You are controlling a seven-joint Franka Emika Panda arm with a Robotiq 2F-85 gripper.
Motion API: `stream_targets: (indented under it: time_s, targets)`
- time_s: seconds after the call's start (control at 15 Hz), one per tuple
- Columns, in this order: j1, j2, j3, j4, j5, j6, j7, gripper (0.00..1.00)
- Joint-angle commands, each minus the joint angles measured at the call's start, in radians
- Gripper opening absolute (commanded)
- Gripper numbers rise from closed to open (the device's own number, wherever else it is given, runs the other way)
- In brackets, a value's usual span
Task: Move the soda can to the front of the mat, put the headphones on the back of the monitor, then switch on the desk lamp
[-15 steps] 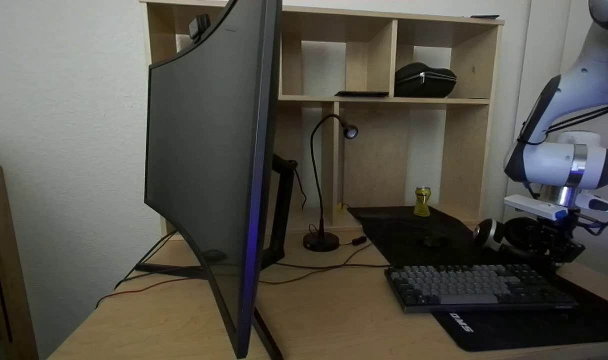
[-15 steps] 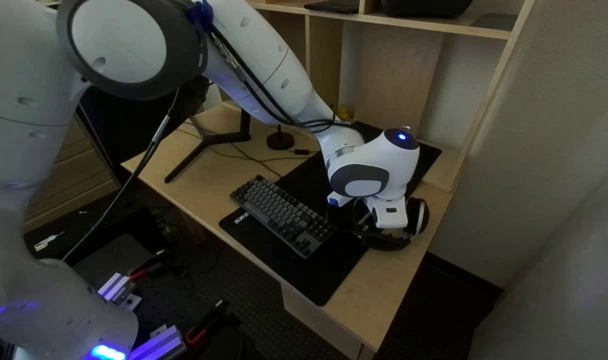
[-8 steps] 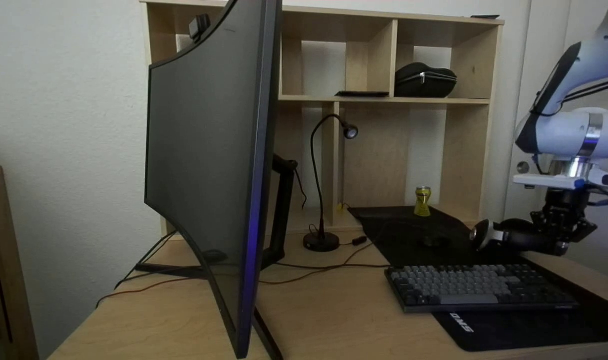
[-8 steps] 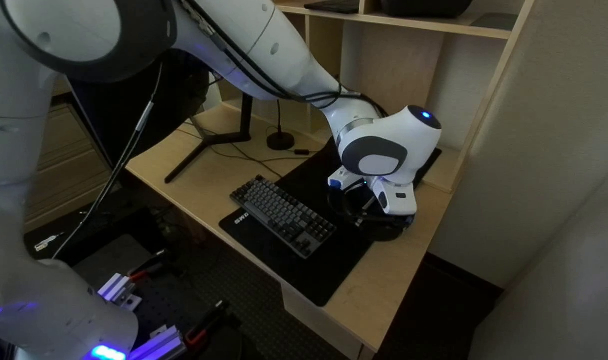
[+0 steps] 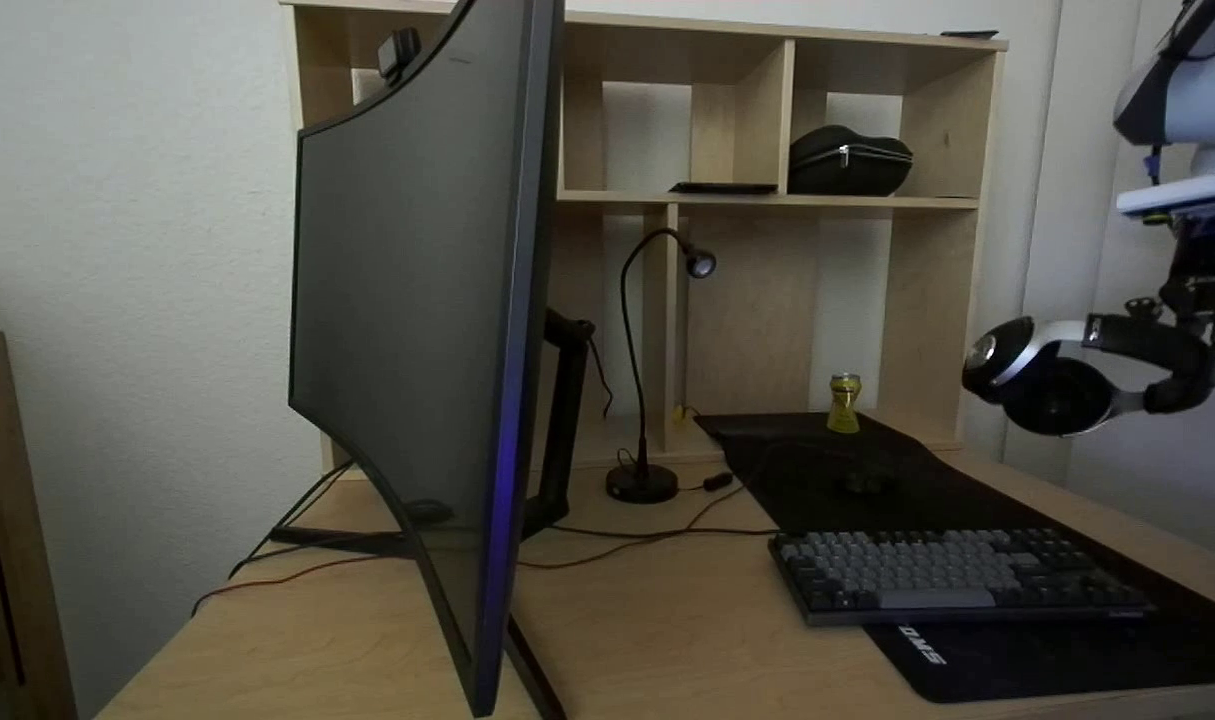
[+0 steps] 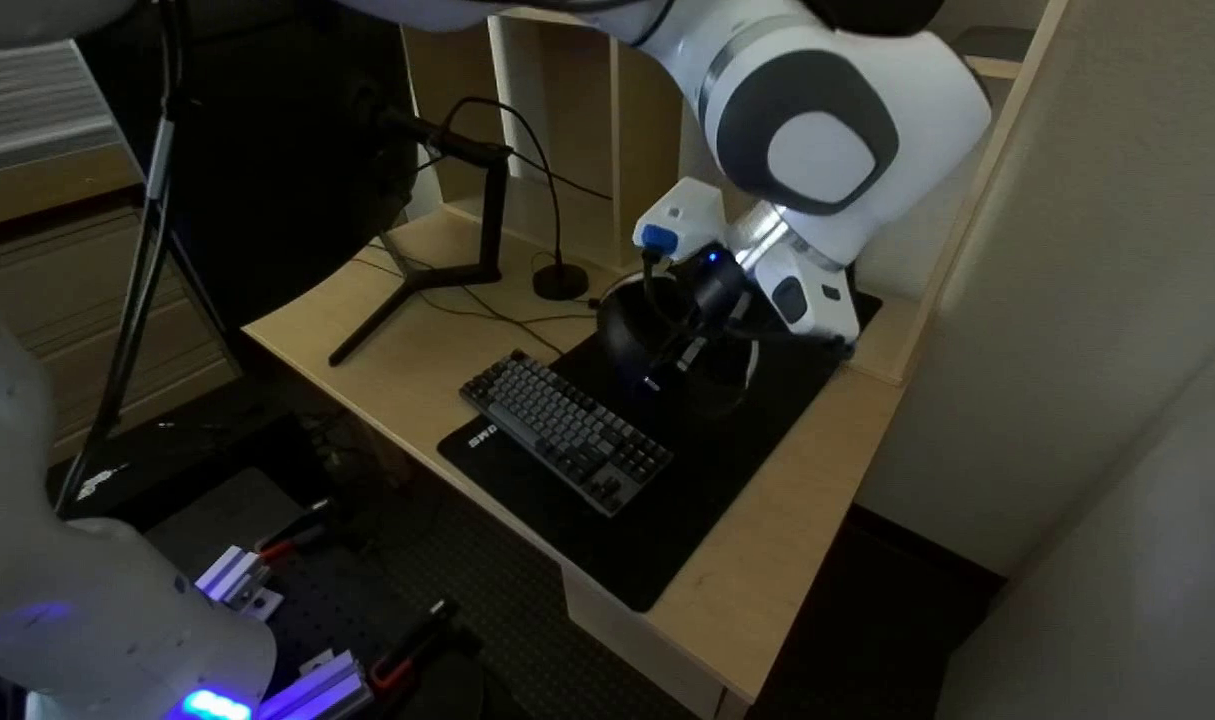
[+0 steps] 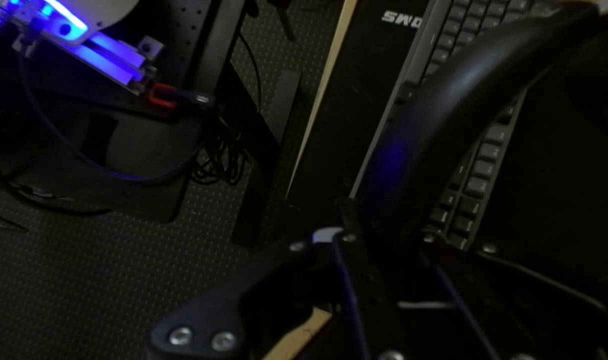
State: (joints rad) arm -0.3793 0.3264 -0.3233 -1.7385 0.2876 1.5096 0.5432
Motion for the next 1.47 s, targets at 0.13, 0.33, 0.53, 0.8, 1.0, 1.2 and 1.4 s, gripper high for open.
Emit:
stream_targets:
  time_s: [0.13, 0.33, 0.53, 0.8, 1.0, 1.2, 1.4]
  targets:
    - [0.033, -0.032, -0.012, 0.009, -0.067, -0.091, 0.019, 0.04]
    - [0.063, -0.109, 0.012, 0.011, -0.109, -0.342, 0.006, 0.04]
    - [0.095, -0.18, 0.028, 0.024, -0.067, -0.589, -0.016, 0.04]
    - [0.119, -0.201, 0.022, 0.021, -0.065, -0.56, 0.024, 0.16]
    - [0.141, -0.228, 0.035, 0.023, -0.082, -0.597, 0.129, 0.04]
    - [0.183, -0.292, 0.067, 0.029, 0.011, -0.787, 0.311, 0.04]
    - [0.218, -0.346, 0.102, 0.023, 0.22, -0.914, 0.468, 0.04]
